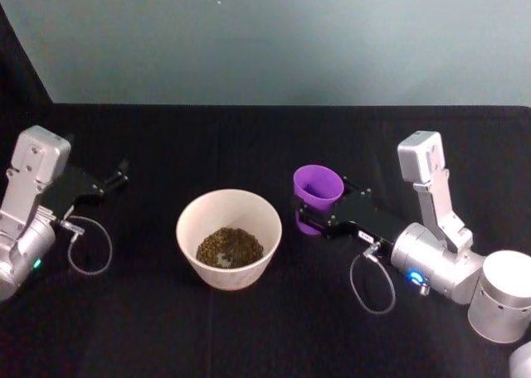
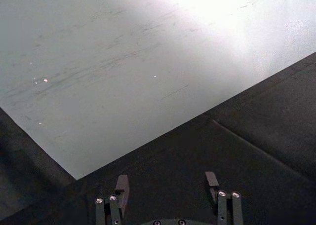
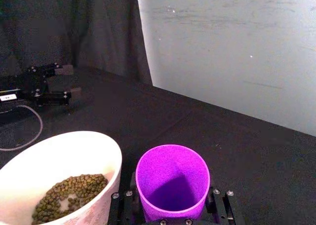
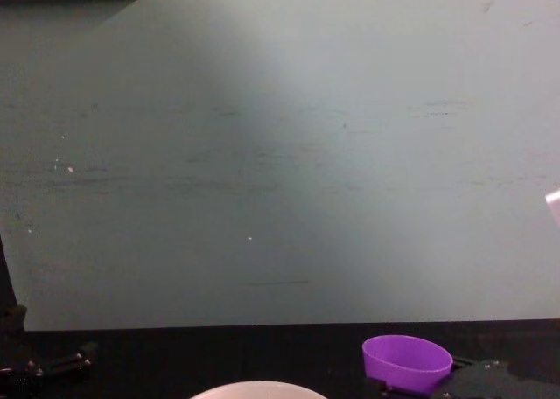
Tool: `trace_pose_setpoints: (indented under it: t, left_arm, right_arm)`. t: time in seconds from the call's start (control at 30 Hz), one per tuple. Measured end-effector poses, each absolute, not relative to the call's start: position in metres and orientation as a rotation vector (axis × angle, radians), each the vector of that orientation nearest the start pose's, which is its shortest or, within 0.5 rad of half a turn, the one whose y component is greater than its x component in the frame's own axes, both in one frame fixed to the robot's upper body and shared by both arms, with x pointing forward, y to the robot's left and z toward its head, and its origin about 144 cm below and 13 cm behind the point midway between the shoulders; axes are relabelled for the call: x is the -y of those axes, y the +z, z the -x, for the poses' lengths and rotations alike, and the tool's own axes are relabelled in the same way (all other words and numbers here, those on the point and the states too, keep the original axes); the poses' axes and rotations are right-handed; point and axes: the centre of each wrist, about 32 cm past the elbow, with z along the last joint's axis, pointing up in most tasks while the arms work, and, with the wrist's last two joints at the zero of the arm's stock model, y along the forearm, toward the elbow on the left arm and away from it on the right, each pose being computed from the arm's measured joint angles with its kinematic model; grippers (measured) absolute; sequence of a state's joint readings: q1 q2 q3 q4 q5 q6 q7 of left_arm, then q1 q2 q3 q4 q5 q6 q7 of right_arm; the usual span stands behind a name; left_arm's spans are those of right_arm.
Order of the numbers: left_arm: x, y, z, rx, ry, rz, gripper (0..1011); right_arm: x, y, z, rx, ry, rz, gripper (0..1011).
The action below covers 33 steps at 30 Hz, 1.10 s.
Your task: Pick up the cup and pour the mung beans from the cup into the bowl.
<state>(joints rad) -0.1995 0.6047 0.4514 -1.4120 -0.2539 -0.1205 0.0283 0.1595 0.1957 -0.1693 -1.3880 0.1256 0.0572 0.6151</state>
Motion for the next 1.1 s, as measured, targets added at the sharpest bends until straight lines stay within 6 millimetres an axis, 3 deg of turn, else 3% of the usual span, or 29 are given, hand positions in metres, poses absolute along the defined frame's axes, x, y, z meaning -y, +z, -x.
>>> trace_pose_setpoints:
  t: [0.4,0.8,1.1]
  left_arm:
    - [-0.31,1.14,-0.489,0.285,1.248,-0.304,1000]
    - [-0.31,1.14,-0.489,0.285,1.248,-0.304,1000]
    - [-0.31,1.14,-0.489,0.285,1.248,-0.304,1000]
  right_arm:
    - [0.242,1.131,-0.5,-0.048,-0.831,0.141,726]
    - [0.242,1.13,-0.501,-0.044,-0.828,0.13,1004]
    - [0.243,1.143,-0.499,-0.012,-0.836,0.101,1004]
